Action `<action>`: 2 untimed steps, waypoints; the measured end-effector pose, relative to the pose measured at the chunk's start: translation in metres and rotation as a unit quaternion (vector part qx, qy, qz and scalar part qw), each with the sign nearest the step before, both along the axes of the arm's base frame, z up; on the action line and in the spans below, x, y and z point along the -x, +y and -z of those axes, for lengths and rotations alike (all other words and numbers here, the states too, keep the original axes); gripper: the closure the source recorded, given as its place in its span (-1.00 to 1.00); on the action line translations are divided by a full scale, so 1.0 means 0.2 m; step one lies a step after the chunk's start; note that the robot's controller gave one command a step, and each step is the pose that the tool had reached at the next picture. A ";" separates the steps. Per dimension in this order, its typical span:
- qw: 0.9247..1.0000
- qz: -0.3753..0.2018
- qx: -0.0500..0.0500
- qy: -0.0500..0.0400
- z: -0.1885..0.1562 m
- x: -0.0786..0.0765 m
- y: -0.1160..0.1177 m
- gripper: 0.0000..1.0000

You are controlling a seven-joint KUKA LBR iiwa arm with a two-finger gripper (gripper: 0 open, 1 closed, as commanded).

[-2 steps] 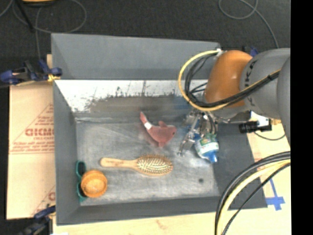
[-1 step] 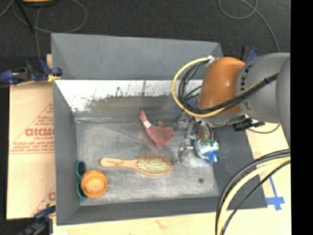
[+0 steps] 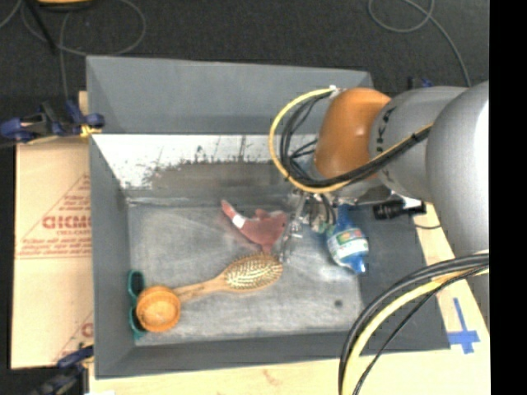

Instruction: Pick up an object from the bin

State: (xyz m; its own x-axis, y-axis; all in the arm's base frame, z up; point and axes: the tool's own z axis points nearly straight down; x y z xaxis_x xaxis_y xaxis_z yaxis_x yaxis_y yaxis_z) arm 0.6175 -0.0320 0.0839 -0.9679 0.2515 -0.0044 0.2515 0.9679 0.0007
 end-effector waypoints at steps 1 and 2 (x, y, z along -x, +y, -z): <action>0.995 -0.104 0.002 -0.003 0.04 -0.05 0.30 1.00; 0.995 -0.104 0.002 -0.003 0.04 -0.05 0.30 1.00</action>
Offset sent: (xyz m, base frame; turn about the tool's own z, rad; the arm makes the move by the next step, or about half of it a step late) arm 0.0000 0.0000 0.0000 0.0000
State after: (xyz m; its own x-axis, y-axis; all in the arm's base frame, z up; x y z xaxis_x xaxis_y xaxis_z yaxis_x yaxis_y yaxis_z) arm 0.6273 0.0290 0.0753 -0.9989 0.0453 -0.0105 0.0453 0.9990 -0.0026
